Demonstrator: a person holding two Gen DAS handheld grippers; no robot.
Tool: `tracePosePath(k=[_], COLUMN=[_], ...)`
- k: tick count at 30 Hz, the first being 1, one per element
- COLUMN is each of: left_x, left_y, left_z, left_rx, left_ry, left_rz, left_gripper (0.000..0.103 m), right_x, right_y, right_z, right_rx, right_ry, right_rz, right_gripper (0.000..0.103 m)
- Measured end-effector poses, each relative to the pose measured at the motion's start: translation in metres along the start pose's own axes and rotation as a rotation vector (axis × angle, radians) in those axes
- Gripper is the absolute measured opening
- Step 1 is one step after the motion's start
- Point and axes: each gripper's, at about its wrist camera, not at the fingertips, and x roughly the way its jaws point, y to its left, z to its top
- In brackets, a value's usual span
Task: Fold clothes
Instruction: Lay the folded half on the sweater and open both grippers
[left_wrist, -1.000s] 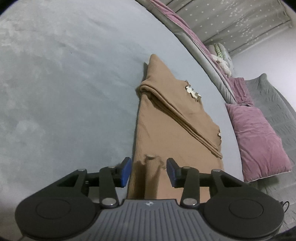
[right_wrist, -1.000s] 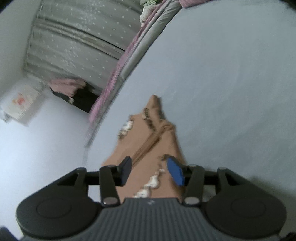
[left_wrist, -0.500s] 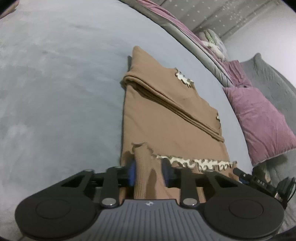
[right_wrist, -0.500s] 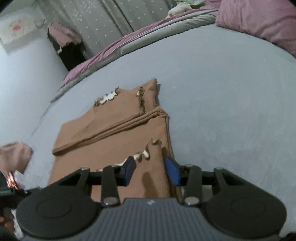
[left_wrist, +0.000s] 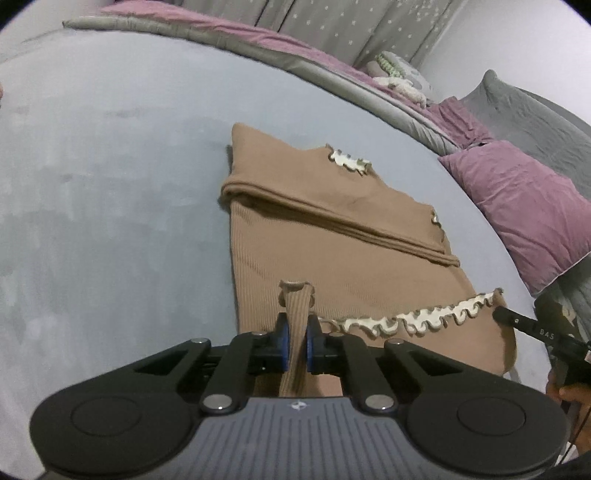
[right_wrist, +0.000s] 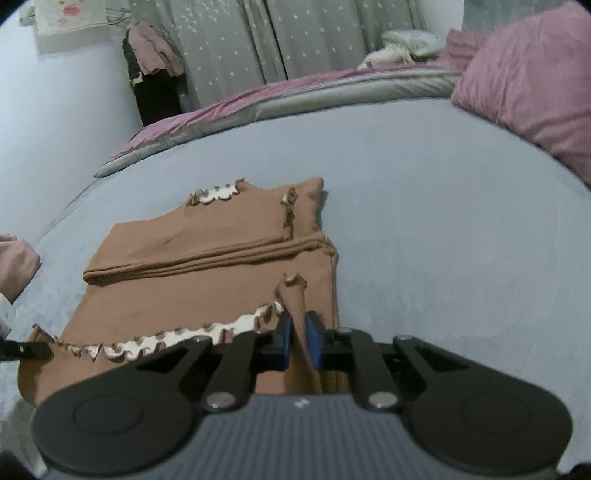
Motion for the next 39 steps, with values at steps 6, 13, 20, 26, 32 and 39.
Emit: tracePosePath(k=[6,13,20,26,32,39], left_x=[-0.006,-0.005,0.024,0.038,0.053,0.074], left_y=[-0.007,-0.024,-0.028,-0.024,-0.021,-0.012], left_z=[0.008,0.025,0.034,0.043,0.041,0.034], left_rx=[0.037,0.072,0.096,0.058,0.084,0.086], left_ry=[-0.090,-0.194,-0.184,-0.200,-0.222,-0.200], left_rz=[0.012,0.063,0.111,0.115,0.154,0.215], left_gripper=[0.007,0.007,0.007,0.007,0.007,0.007], right_x=[-0.008,-0.007,-0.003,0.010,0.030,0.053], right_y=[0.009,0.009,0.006,0.008,0.007,0.001], right_z=[0.002,0.009,0.017,0.019,0.021,0.014], right_rx=[-0.041,-0.034,-0.003,-0.041,-0.046,-0.042], right_ry=[-0.062,-0.106,-0.138,-0.136,-0.133,-0.110], right_rz=[-0.024,-0.050,-0.076,-0.109,-0.119,-0.135], right_gripper=[0.010,0.010,0.010,0.010,0.010,0.010])
